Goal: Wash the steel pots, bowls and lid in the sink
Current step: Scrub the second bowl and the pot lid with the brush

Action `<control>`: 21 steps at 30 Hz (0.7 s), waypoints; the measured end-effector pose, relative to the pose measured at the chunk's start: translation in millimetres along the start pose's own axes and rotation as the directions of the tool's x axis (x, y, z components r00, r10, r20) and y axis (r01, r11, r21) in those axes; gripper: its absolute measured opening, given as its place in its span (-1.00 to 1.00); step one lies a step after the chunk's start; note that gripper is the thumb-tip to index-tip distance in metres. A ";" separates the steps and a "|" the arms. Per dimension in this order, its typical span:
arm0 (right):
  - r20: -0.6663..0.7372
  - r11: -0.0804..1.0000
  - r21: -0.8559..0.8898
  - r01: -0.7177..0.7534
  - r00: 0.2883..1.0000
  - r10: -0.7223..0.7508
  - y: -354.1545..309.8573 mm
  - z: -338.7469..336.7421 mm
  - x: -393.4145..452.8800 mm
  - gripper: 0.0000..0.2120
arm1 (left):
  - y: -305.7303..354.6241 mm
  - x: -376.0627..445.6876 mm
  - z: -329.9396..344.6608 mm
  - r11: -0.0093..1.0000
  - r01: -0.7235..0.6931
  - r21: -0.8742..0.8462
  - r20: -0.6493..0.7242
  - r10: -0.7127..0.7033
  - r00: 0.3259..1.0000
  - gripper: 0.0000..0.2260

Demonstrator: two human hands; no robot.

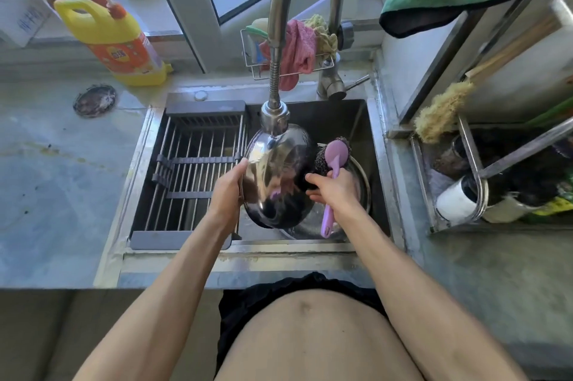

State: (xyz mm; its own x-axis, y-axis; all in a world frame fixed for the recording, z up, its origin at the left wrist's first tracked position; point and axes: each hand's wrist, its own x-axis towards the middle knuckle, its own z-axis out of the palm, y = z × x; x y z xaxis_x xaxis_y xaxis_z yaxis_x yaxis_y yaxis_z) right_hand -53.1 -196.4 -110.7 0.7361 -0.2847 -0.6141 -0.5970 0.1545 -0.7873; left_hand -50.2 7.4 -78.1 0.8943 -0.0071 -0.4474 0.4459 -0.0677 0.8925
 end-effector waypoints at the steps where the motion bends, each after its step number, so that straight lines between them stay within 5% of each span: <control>1: -0.008 1.000 -0.012 0.024 1.000 -0.024 1.2 1.5 0.0 -0.57 | 3.3 4.2 -1.8 1.000 0.005 0.019 -0.026 -0.005 1.000 -0.58; 12: -0.045 0.871 -0.362 0.331 0.927 -0.371 -11.5 -9.5 -12.2 -0.62 | 24.8 48.5 7.1 0.981 0.166 0.103 -0.083 -0.158 0.984 -0.77; 17: -0.007 0.859 -0.352 0.372 0.917 -0.400 -22.2 -13.2 -8.6 -0.70 | -3.4 49.4 15.2 0.846 0.313 -0.433 -0.073 -0.379 0.923 -0.71; 21: -0.069 0.911 -0.270 0.310 0.938 -0.340 -22.0 -20.4 -1.9 -0.82 | -13.0 39.6 20.7 0.732 0.303 -0.610 -0.098 -0.449 0.888 -0.65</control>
State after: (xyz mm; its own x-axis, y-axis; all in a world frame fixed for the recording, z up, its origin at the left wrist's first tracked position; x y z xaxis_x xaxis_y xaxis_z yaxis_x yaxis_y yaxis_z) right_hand -47.9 -218.6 -91.2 0.8713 -0.3849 -0.3045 -0.4018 -0.2034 -0.8928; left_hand -21.4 -12.7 -108.6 0.5975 0.1215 -0.7926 0.6197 0.5573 0.5526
